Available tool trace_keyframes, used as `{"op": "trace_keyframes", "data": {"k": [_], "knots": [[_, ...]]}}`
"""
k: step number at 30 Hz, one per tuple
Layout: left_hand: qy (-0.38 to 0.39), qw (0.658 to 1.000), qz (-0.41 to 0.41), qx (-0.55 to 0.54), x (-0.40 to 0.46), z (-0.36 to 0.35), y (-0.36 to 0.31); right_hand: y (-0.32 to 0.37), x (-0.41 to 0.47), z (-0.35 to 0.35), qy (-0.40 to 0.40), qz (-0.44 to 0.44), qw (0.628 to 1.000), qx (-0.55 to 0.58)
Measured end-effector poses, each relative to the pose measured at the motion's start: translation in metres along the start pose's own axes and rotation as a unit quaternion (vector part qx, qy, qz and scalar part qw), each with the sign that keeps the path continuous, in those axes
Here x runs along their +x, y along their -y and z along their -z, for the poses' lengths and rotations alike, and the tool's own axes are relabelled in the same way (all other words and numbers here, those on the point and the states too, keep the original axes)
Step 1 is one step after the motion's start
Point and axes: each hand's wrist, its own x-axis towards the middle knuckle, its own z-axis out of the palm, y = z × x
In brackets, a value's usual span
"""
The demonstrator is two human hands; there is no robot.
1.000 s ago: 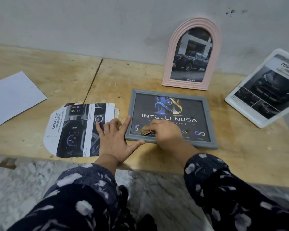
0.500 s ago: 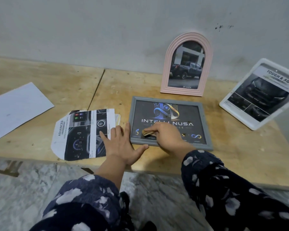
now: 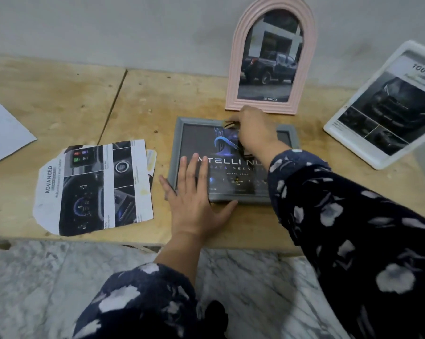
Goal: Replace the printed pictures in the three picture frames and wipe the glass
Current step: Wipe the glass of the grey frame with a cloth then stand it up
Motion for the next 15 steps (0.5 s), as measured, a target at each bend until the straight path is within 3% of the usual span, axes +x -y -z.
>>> {"op": "trace_keyframes", "data": {"k": [5, 12, 15], "knots": [[0.036, 0.999, 0.023, 0.027, 0.005, 0.002, -0.001, -0.008, -0.004, -0.032, 0.008, 0.018, 0.999, 0.036], [0.03, 0.999, 0.018, 0.03, 0.003, 0.0, 0.001, -0.009, -0.054, -0.038, 0.032, 0.064, 0.997, 0.001], [0.029, 0.999, 0.014, 0.031, 0.002, 0.0, 0.001, -0.008, -0.08, -0.04, 0.01, 0.077, 0.995, 0.063]]}}
